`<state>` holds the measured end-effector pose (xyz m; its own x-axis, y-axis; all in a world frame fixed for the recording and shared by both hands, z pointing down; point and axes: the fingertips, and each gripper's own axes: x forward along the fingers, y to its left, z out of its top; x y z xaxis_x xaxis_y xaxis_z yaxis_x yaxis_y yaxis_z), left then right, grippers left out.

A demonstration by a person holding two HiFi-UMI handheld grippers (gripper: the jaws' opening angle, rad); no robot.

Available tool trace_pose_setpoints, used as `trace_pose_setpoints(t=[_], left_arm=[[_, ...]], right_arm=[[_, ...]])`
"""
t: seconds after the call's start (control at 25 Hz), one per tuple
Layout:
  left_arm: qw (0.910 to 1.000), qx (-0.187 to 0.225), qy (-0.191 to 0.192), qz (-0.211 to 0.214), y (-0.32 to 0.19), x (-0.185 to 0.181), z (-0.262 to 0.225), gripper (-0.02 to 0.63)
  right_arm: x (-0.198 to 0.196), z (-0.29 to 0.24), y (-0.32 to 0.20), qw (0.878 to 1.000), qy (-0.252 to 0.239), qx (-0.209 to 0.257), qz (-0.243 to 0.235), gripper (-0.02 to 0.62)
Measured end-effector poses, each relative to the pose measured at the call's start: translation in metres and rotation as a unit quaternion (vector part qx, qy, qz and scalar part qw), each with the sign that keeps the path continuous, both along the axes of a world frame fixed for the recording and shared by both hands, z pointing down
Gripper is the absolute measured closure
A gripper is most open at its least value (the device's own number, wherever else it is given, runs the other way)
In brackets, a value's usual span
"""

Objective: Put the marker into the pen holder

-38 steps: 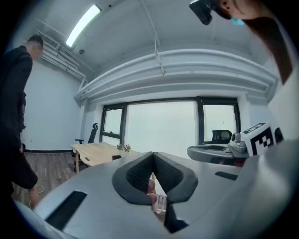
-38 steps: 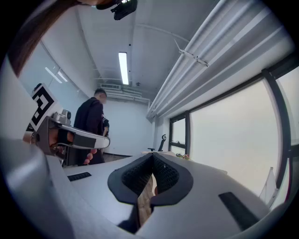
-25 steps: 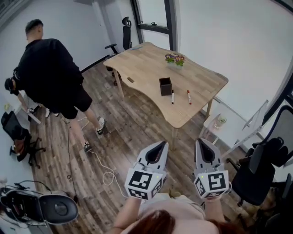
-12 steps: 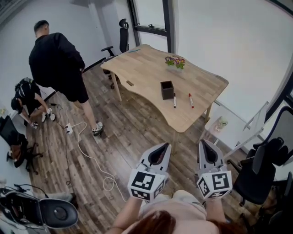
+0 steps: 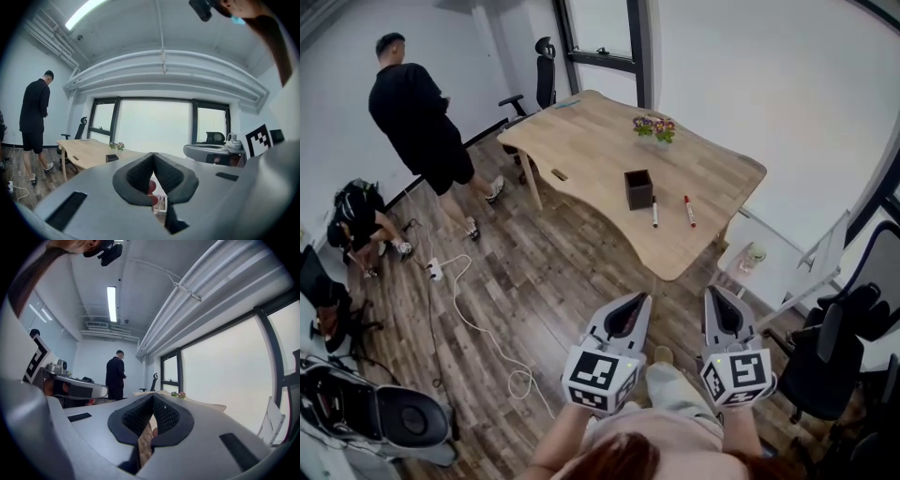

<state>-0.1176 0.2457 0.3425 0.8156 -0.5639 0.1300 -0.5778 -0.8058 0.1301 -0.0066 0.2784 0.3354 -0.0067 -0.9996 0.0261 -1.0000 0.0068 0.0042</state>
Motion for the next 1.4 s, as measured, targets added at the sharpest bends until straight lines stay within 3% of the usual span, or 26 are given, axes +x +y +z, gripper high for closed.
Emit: trace_pose_setpoints(t=[0.68,1.4], left_arm=[[0.9998,-0.012,-0.013,0.0,-0.084,0.05,0.014,0.604],[0.9991,-0.024,-0.025,-0.025,-0.184,0.113,0.026,0.604]], right_arm=[[0.059,0.021,-0.085,0.999,0.005,-0.013,0.029,0.595],[0.123,0.051,-0.192,0.998,0.002,-0.061,-0.004,0.594]])
